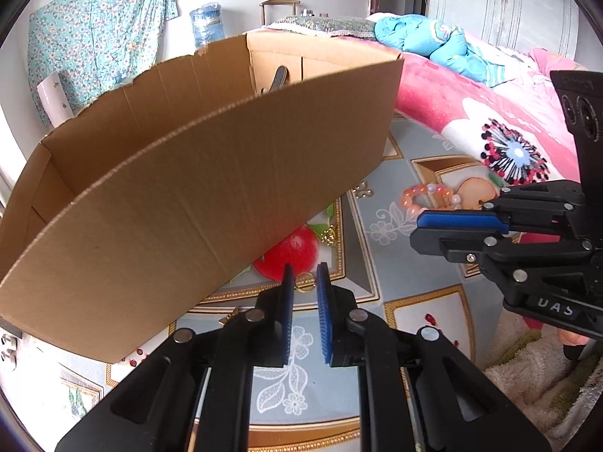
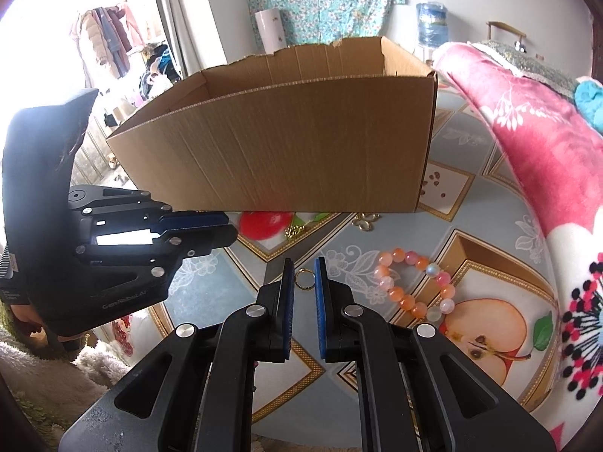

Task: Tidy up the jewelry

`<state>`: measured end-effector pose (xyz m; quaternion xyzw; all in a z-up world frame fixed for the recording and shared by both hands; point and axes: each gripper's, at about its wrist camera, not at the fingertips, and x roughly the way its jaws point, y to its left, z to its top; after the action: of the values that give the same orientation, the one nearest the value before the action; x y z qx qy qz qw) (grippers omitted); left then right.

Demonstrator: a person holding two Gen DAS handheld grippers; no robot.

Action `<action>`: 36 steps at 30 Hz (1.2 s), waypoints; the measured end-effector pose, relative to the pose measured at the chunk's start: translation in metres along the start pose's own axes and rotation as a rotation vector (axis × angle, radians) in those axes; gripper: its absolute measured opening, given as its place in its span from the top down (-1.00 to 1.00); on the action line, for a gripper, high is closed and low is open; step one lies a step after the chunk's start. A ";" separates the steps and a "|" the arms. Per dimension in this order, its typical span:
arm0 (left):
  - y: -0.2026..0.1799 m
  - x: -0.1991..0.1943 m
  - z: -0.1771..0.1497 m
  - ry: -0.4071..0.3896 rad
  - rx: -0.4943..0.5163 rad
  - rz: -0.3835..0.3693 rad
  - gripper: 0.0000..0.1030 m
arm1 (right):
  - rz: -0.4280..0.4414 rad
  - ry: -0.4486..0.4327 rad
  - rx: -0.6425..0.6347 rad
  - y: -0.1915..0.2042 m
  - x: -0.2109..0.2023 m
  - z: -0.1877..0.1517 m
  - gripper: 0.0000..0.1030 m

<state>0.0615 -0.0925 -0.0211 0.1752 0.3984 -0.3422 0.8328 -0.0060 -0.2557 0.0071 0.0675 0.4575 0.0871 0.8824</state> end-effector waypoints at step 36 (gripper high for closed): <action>0.009 0.020 -0.006 0.072 -0.025 -0.049 0.53 | 0.058 0.010 0.035 0.002 -0.011 0.008 0.84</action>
<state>0.0735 -0.0917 -0.0407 0.1673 0.4366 -0.3510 0.8113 -0.0059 -0.2566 0.0203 0.0956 0.4612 0.1052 0.8758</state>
